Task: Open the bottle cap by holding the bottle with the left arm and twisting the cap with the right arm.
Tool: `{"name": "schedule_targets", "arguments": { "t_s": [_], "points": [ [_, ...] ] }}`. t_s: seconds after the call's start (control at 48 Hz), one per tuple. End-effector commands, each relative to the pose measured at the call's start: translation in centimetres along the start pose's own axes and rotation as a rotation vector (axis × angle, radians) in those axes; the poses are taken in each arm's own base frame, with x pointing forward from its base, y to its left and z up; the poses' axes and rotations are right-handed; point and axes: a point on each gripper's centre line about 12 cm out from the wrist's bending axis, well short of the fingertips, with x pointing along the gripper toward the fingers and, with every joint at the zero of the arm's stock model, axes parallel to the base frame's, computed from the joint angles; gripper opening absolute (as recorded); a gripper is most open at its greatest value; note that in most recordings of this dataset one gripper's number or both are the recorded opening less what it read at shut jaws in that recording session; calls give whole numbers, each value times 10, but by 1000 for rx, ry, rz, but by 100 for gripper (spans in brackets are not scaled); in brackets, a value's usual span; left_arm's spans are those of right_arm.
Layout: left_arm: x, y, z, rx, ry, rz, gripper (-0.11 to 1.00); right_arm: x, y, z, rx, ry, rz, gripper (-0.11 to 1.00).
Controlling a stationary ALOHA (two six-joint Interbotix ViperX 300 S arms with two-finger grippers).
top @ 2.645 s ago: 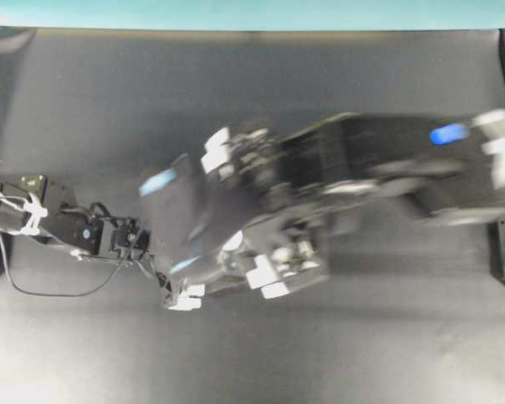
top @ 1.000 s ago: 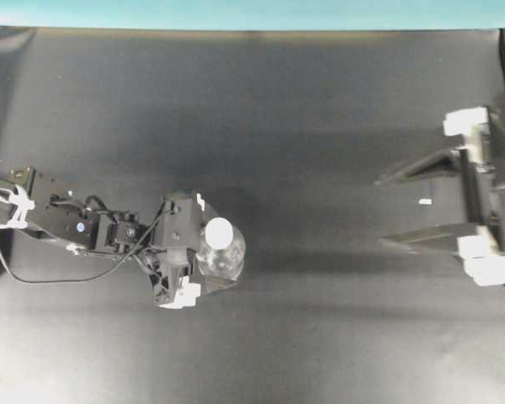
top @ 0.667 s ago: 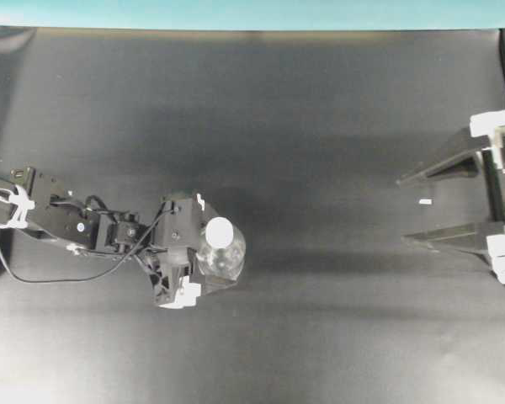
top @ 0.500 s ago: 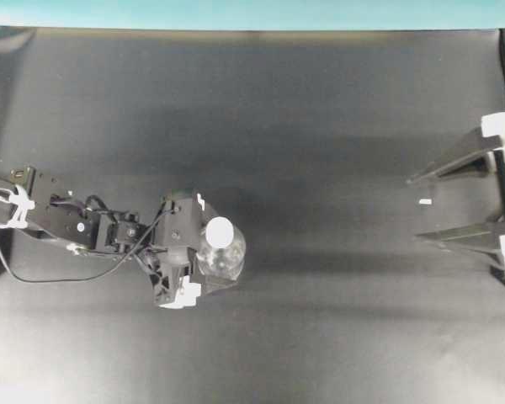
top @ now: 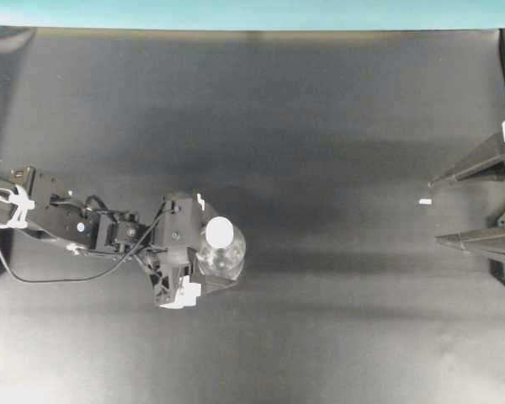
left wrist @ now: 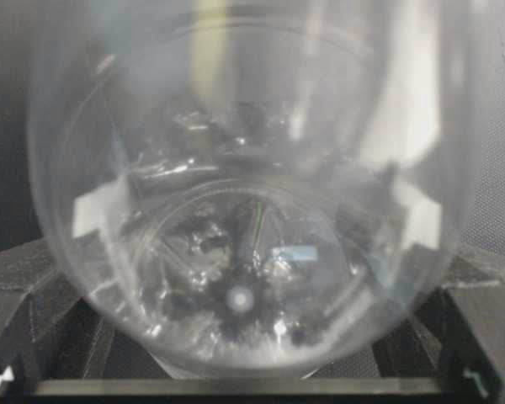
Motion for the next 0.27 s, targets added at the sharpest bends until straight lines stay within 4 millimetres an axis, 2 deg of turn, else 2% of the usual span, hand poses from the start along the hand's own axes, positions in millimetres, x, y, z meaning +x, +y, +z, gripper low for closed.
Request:
{"name": "schedule_targets", "arguments": {
  "t_s": [0.0, 0.25],
  "points": [
    [-1, -1, 8, 2, -24, -3, 94, -1, 0, 3, 11, -15, 2, 78],
    [-1, 0, 9, 1, -28, -2, 94, -4, -1, -2, 11, -26, 2, 78]
  ]
}}
